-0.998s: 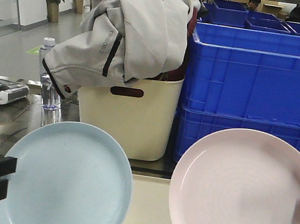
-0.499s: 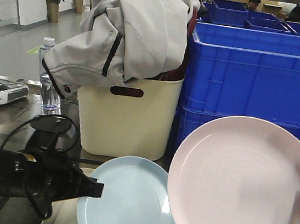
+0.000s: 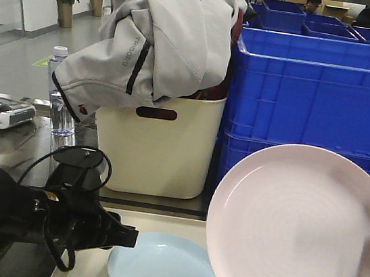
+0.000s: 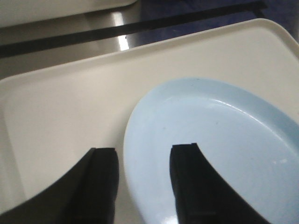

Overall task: Grab plate from conveyor and place on tray
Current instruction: 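Release the blue plate and lower the pink plate onto it with the right gripper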

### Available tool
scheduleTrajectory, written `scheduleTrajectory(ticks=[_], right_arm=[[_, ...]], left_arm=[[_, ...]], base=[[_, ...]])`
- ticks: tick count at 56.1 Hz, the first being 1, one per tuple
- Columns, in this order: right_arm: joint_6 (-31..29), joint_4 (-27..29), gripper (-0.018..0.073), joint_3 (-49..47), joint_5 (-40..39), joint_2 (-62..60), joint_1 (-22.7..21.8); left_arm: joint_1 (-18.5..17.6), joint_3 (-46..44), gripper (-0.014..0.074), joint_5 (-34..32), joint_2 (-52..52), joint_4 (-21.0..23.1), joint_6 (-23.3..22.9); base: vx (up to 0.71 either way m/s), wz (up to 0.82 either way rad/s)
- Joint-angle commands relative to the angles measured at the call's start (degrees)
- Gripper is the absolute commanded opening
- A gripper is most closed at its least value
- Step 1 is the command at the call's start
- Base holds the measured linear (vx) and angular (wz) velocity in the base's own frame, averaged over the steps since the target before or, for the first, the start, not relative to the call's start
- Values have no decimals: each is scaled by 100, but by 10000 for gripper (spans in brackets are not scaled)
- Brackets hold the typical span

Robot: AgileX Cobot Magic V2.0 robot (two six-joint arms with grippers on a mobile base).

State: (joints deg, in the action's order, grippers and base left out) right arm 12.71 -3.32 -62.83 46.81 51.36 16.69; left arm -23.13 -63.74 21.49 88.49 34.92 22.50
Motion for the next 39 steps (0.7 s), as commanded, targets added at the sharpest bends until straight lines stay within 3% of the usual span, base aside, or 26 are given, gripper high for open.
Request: scheduleTrajectory(ticks=[1, 9, 19, 28, 39], right_arm=[[-1, 129, -9, -143, -489, 118, -16], [-32, 588, -9, -143, -798, 614, -16], [-307, 1462, -9, -143, -1584, 1706, 6], [-1370, 2512, -8, -152, -2245, 2921, 358], [-1597, 2677, 32, -388, -2328, 3636, 449]], left_arm=[[-22, -201, 408, -297, -603, -147, 147], [-5, -194, 297, -229, -1312, -868, 66], [147, -194, -8, -238, -2289, -1273, -221], [159, -194, -6, -245, -2828, -1592, -221], [159, -194, -6, -101, -2949, -1630, -221]], base=[[0, 0], [0, 0], [0, 0], [0, 0], [0, 0]])
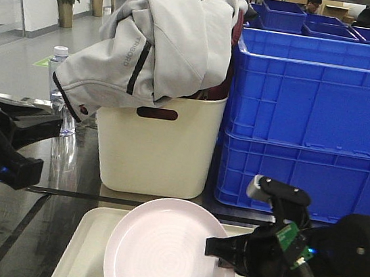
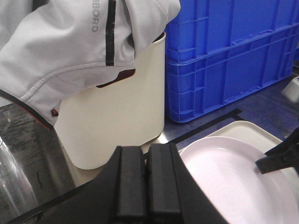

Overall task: Grab plate from conveyor and place on tray
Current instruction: 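Release the blue plate and lower the pink plate onto it with the right gripper, then open the right gripper and withdraw it from the stacked plates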

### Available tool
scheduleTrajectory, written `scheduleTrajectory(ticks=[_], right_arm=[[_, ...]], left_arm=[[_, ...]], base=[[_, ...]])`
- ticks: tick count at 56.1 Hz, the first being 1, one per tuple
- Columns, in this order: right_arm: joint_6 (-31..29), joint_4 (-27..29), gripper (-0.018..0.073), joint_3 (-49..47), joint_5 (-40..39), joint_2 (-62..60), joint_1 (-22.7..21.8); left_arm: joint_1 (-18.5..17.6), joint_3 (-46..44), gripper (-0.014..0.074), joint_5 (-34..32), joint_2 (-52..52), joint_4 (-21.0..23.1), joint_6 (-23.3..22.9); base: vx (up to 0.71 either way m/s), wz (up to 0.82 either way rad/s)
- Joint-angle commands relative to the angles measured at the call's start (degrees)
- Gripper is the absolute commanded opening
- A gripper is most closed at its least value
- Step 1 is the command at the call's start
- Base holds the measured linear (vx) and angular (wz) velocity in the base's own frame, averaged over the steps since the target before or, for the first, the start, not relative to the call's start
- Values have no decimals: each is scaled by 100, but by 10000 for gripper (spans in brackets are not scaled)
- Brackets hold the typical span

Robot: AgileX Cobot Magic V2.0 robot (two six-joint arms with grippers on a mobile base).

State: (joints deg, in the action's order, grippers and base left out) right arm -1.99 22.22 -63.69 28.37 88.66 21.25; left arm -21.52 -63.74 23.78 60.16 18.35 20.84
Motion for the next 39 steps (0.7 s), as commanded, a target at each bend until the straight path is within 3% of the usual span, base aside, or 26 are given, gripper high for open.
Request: scheduleTrajectory(ticks=[1, 9, 21, 26, 33, 39], right_arm=[[-138, 116, 39, -322, -478, -85, -7], [-331, 96, 170, -339, -515, -82, -7], [-344, -6, 461, -339, -588, -97, -7], [-399, -198, 544, -339, -705, -243, -7], [-399, -726, 573, -339, -756, -720, -7], [-331, -1326, 524, -339, -548, -1425, -7]], left_arm=[[-2, -194, -6, -325, -117, 26, -55], [-2, -194, -6, -283, -109, 26, -55], [-2, -194, -6, -283, -109, 26, -55], [-2, -194, -6, -278, -109, 5, -55], [34, -194, -6, -167, -109, -247, -121], [124, -172, -3, 18, -122, -627, -604]], base=[[0, 0], [0, 0], [0, 0], [0, 0], [0, 0], [0, 0]])
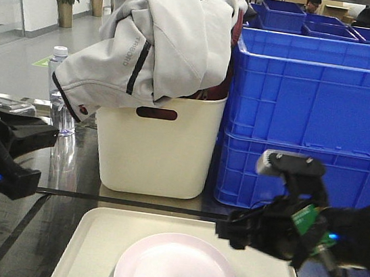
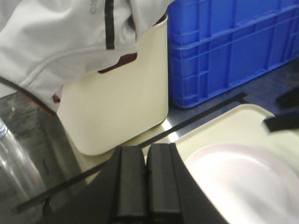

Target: Grab plate from conveyor and place on tray

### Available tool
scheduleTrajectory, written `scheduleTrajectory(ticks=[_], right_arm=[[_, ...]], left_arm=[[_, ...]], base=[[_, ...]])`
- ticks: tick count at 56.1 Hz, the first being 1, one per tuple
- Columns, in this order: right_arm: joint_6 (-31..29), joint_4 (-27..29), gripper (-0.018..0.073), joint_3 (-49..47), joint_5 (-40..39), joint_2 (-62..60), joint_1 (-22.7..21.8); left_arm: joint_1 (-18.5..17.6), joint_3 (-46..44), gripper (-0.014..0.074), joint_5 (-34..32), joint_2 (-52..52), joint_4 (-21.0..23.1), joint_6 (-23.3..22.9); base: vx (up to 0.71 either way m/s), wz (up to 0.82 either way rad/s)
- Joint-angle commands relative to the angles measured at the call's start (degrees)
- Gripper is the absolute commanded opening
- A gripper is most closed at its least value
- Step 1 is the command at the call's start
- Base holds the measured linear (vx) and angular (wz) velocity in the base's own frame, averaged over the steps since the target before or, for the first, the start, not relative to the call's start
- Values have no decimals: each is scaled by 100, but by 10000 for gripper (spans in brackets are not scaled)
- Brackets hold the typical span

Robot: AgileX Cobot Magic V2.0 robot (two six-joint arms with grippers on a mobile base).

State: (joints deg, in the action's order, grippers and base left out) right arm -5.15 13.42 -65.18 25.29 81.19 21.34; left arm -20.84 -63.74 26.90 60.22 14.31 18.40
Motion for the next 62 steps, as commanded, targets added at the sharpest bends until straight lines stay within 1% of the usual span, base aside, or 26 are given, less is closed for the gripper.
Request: scheduleTrajectory(ticks=[1, 4, 8, 9, 12, 14, 18, 25, 30, 35, 39, 47, 62], right_arm=[[-1, -546, 502, -191, -179, -768, -16], [34, -747, 419, -185, 31, -1145, -16], [206, -1091, 233, -179, 467, -1705, -16], [252, -1156, 197, -173, 553, -1796, -16], [420, -1420, 50, -89, 871, -2166, -16], [472, -1533, -17, 23, 942, -2411, -16], [478, -1655, -15, 462, 826, -3046, -16], [548, -1647, -12, 1685, 217, -4112, -16], [754, -1669, -11, 2415, -255, -4607, -16], [776, -1670, -11, 2848, -669, -4863, -16], [771, -1651, -10, 2981, -825, -4901, -16], [771, -1618, -9, 2981, -751, -4877, -16], [750, -1618, -9, 2981, -759, -4877, -16]], left_arm=[[61, -153, -2, -272, -134, -321, -456], [95, -75, -2, -227, -134, -545, -683], [100, 167, -2, -143, -282, -807, -875], [100, 258, -2, -137, -330, -842, -887], [100, 547, 0, -126, -474, -900, -896], [100, 759, 0, -133, -633, -905, -907], [100, 1282, 0, -185, -996, -905, -959], [100, 2321, 0, -473, -1857, -899, -1307], [100, 2957, 0, -761, -2357, -899, -1322], [100, 3306, 0, -1015, -2685, -899, -1308], [100, 3436, 0, -1154, -2841, -899, -1308], [100, 3423, 1, -1049, -2856, -899, -1308], [100, 3423, 3, -1054, -2856, -899, -1308]], base=[[0, 0], [0, 0], [0, 0], [0, 0], [0, 0], [0, 0], [0, 0], [0, 0], [0, 0], [0, 0], [0, 0], [0, 0], [0, 0]])
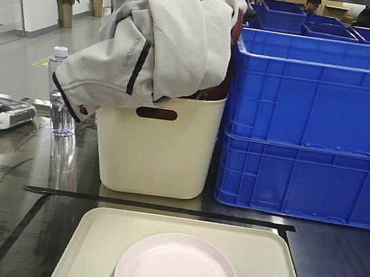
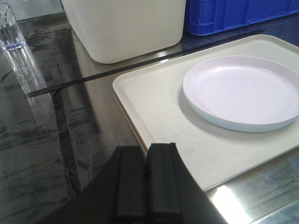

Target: Grab plate from conveyor and place on tray

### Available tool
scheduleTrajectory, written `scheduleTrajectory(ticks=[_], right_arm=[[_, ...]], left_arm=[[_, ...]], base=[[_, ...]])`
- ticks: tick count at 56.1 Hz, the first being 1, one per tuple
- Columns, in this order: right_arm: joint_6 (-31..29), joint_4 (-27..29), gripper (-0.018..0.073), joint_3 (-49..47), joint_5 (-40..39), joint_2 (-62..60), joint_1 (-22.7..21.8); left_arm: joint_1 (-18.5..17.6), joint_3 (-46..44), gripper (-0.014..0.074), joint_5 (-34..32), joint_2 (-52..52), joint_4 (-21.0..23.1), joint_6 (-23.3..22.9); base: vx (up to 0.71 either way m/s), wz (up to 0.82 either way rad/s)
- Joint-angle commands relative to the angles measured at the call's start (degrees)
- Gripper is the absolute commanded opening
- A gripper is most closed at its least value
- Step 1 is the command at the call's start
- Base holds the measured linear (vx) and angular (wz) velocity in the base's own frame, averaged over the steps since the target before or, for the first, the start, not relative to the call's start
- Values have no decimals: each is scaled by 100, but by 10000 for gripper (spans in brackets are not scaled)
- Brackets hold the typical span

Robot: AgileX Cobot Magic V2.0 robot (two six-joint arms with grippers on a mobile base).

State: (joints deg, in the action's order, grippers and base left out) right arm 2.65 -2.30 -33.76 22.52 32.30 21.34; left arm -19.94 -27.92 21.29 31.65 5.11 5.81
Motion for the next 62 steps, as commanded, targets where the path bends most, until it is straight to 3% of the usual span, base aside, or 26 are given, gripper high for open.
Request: scheduleTrajectory(ticks=[1, 19, 32, 38, 44, 62], right_arm=[[-30, -46, -9, -160, -482, 12, -16], [-30, -47, -9, -160, -482, 12, -16], [-30, -47, -9, -160, -486, 12, -16], [-36, -47, -9, -160, -486, 12, -16], [-35, -53, -9, -160, -485, 12, -16], [-35, -48, -9, -160, -438, 14, -16]], left_arm=[[10, -159, 3, -493, 1, 21, -49], [76, 114, 3, -796, -206, -44, 76], [1041, 2092, 3, -2022, -1758, -34, -103], [1277, 3021, 3, -2300, -2622, -34, -150], [1330, 3071, 3, -1550, -3351, -205, -177], [1323, 3087, 3, -1572, -3246, -222, -195]], base=[[0, 0], [0, 0], [0, 0], [0, 0], [0, 0], [0, 0]])
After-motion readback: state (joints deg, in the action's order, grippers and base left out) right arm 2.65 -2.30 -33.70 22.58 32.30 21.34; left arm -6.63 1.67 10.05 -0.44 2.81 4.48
